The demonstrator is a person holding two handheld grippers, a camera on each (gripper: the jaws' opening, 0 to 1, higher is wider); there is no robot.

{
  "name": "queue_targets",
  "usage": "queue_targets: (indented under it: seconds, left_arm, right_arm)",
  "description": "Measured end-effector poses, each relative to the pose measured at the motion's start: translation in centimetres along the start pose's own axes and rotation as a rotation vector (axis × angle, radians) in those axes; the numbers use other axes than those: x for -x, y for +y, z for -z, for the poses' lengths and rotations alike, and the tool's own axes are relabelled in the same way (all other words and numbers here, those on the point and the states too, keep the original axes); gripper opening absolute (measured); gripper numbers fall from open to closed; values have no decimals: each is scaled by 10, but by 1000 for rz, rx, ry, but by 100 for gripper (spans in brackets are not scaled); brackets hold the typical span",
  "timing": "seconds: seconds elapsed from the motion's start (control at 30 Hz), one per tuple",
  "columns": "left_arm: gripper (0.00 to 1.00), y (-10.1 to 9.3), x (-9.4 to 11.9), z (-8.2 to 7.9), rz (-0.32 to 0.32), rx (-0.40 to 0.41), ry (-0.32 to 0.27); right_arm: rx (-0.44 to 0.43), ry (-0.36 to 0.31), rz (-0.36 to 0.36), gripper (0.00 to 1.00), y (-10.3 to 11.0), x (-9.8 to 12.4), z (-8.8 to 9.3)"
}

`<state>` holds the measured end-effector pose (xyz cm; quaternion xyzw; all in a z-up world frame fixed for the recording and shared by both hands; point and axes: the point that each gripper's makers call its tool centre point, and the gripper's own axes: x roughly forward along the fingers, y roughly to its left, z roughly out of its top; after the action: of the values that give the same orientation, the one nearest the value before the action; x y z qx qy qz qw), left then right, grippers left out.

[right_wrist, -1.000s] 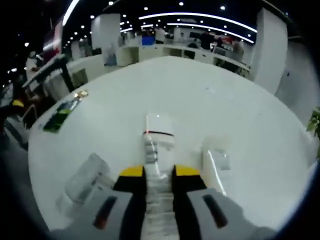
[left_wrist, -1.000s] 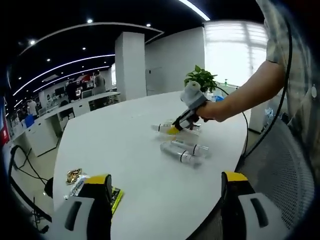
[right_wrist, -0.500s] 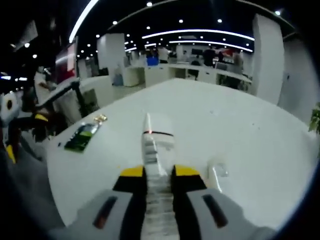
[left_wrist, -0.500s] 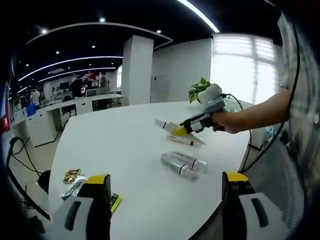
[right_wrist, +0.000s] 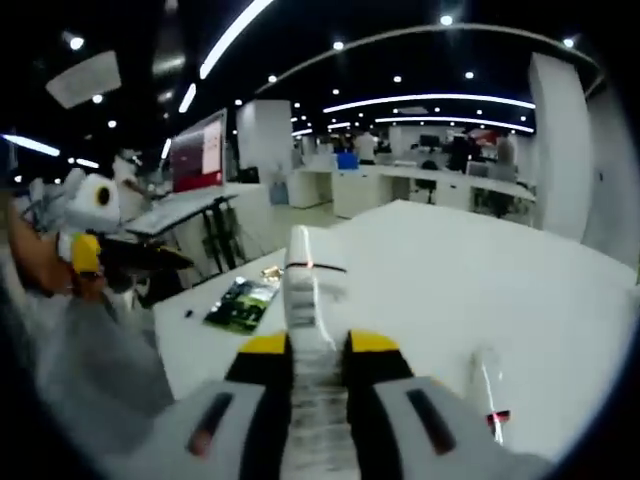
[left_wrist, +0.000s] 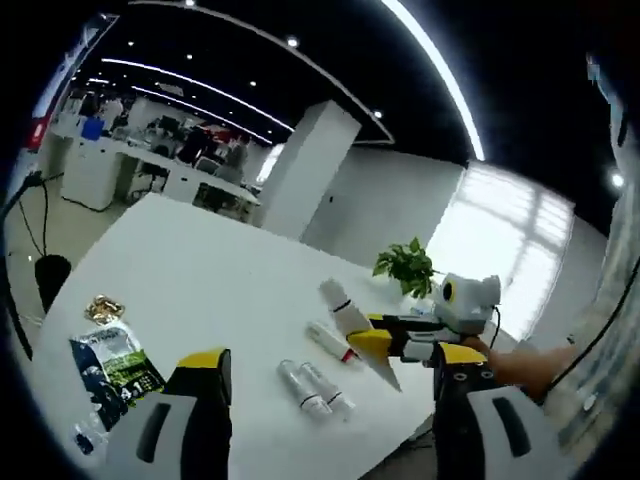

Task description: Arrange the skincare products in the storage area until every visible bottle or jar stands upright without overlapping.

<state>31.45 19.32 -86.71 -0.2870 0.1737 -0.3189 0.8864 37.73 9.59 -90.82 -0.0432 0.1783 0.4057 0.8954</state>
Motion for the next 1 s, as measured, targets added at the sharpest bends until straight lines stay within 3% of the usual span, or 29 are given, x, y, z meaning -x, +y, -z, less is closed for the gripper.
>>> queue_targets:
  seconds: [0.07,0.13,0.2,0.3,0.4,0.6,0.77,1.0]
  left_arm:
    - [70,-10,0,-9,53,47,-34]
    - [51,-21,1,-20,106,84,-72]
    - [45,-31,3,-30,139,57,-110]
    - [37,-39,3,-32,149,13,-94]
    - [23,-48,2,-33,179,-21,-85]
    - [25,-50,-7,-31,170,7,-85]
    - [36,-55,-16,-34,168,10,-107]
    - [40,-65,-27,-37,207,3,-101]
  right_arm:
    - [-23,-16,-25,18,12,5,-3]
    - [-20,-28,-39,18,21,9,-7]
    - [-18,-41,-49,18,26,12,-10]
    - [-16,-55,-66,18,32,14,-15]
    - [-9,-71,-86,18,38,15,-22]
    - [8,-115,-113,18,46,23,-37]
    - [14,-154,-139,18,52,32,-48]
    - [15,-188,-155,19,54,44,-60]
